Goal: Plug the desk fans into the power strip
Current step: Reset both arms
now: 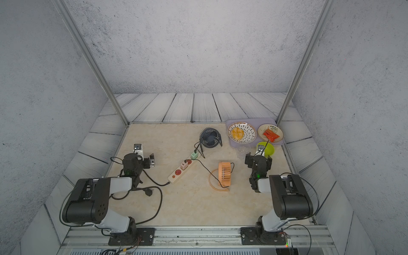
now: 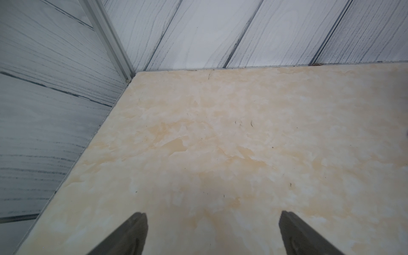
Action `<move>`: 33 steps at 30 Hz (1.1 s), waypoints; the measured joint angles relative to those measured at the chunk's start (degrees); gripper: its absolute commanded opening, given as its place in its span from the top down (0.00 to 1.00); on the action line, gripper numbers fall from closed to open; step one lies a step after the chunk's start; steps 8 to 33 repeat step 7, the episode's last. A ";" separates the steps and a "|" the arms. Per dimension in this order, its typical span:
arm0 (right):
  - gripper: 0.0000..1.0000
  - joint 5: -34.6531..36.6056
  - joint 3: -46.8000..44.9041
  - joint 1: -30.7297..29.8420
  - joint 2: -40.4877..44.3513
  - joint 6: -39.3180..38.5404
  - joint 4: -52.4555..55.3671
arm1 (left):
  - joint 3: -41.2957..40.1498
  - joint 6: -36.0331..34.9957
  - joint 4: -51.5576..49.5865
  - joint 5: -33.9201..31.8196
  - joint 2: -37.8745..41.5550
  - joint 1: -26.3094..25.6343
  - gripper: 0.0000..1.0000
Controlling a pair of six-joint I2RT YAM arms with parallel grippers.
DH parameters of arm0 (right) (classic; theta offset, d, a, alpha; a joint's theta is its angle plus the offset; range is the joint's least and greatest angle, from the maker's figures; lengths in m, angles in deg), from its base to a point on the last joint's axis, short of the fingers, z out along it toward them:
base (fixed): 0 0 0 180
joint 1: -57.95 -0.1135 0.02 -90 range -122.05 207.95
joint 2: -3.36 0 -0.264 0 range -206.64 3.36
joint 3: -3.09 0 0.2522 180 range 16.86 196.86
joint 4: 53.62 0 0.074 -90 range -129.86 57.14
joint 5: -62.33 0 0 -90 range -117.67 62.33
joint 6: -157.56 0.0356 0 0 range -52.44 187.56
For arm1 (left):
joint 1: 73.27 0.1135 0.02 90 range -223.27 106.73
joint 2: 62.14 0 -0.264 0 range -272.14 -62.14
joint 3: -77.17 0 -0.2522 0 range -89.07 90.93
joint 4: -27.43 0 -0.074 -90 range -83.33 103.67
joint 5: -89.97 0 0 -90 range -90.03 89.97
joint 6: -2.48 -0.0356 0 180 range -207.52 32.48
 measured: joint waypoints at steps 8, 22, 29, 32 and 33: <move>0.01 0.00 0.00 0.00 0.00 0.00 0.00 | 0.00 0.00 0.00 0.00 0.00 0.00 0.00; 0.01 0.00 0.00 0.00 0.00 0.00 0.00 | 0.00 0.00 0.00 0.00 0.00 0.00 0.00; 0.01 0.00 0.00 0.00 0.00 0.00 0.00 | 0.00 0.00 0.00 0.00 0.00 0.00 0.00; 0.01 0.00 0.00 0.00 0.00 0.00 0.00 | 0.00 0.00 0.00 0.00 0.00 0.00 0.00; 0.01 0.00 0.00 0.00 0.00 0.00 0.00 | 0.00 0.00 0.00 0.00 0.00 0.00 0.00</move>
